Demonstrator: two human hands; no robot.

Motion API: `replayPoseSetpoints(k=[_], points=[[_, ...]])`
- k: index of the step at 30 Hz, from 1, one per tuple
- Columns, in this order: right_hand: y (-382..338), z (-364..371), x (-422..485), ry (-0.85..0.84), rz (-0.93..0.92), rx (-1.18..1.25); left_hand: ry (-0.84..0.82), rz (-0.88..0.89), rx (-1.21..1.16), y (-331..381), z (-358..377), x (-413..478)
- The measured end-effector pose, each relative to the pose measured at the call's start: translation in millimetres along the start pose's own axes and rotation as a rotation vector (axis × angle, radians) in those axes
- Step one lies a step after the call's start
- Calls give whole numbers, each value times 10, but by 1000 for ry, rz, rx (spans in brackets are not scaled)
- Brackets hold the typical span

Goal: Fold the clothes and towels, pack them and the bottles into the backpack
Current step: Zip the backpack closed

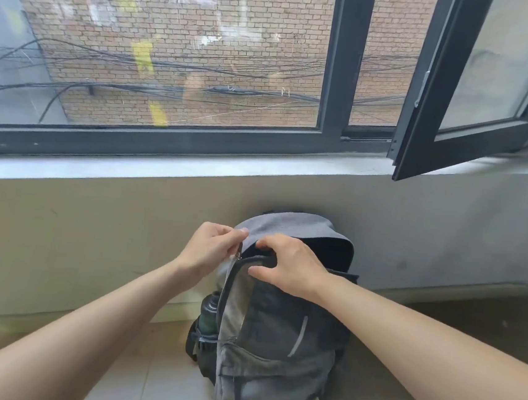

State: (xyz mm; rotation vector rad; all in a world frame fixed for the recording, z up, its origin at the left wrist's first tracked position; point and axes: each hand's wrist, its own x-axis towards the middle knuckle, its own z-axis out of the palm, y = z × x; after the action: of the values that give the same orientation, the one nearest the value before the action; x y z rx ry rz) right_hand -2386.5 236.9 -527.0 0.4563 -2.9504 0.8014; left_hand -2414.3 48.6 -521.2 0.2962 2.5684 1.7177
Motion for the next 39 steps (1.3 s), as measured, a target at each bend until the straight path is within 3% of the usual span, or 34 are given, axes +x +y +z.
replayPoseSetpoints(k=[5,9,11,14,21,27,33,36,39], points=[[-234,148,134,27,25,-10,-77,115,97,2,29,-72],[-285,158,213,34,37,11,-42,133,34,-45,-90,-92],[-254,170,247,40,78,118,13,146,247,-137,-167,-96],[-231,202,255,59,91,222,16,94,834,-349,-166,-129],[-235,190,175,96,-22,85,125,294,1265,-492,36,-78],[-105,118,114,198,53,-64,148,289,1210,-499,-23,-61],[184,-125,161,297,206,-2,136,344,1174,-566,-88,-19],[566,-338,204,398,337,71,162,217,1219,-598,-232,15],[873,-431,143,372,380,244,214,95,1195,-606,-280,47]])
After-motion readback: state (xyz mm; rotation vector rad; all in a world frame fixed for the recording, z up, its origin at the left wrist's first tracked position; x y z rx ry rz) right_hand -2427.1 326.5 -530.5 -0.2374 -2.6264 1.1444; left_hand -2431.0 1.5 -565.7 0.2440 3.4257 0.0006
